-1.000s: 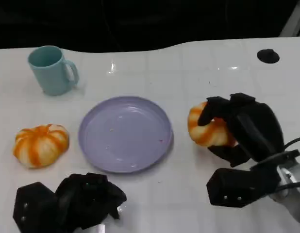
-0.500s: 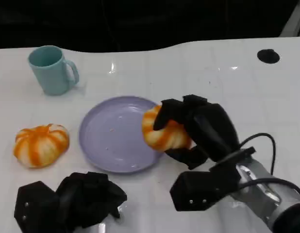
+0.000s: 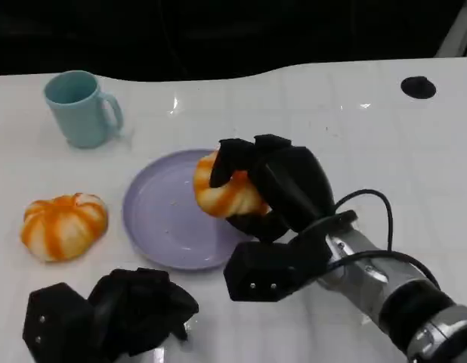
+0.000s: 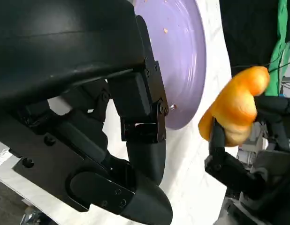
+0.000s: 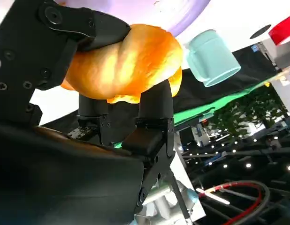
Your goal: Grasp the bread from the table and place it into the plate.
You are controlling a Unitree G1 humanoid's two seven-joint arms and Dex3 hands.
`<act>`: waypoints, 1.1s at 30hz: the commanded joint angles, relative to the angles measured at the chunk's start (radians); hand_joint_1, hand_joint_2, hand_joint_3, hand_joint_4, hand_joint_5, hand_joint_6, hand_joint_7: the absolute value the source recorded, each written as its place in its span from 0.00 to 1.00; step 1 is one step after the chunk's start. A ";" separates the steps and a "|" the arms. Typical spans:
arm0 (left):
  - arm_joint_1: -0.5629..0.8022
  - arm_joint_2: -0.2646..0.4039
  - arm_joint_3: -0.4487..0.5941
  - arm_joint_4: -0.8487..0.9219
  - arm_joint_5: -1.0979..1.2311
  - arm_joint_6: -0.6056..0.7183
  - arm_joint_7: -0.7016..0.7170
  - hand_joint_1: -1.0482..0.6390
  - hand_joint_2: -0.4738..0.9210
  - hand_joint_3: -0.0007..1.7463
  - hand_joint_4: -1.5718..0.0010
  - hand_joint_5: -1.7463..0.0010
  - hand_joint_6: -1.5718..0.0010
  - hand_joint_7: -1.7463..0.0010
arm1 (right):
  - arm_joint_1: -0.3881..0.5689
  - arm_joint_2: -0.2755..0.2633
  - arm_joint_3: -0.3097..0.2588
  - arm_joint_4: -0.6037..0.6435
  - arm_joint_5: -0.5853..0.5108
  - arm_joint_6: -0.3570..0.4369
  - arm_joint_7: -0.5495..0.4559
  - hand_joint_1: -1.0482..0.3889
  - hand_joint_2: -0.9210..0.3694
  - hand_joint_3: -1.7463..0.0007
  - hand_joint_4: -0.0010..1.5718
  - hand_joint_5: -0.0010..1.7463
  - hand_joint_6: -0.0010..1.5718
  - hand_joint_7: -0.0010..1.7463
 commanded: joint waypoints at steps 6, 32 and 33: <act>0.021 0.006 -0.005 0.006 0.011 0.009 0.012 0.00 0.80 0.14 0.42 0.14 0.06 0.71 | -0.081 0.041 -0.003 0.111 0.058 -0.021 0.066 0.62 0.34 0.43 0.46 0.71 0.48 0.53; 0.023 0.007 -0.004 0.004 0.002 0.007 0.002 0.00 0.81 0.14 0.43 0.13 0.07 0.71 | 0.174 -0.120 -0.013 -0.321 0.143 0.018 0.433 0.29 0.00 0.89 0.03 0.02 0.09 0.01; 0.023 0.008 -0.004 0.004 0.002 0.009 0.001 0.00 0.81 0.14 0.43 0.13 0.07 0.71 | 0.191 -0.129 -0.017 -0.342 0.145 0.009 0.425 0.30 0.00 0.88 0.04 0.02 0.09 0.01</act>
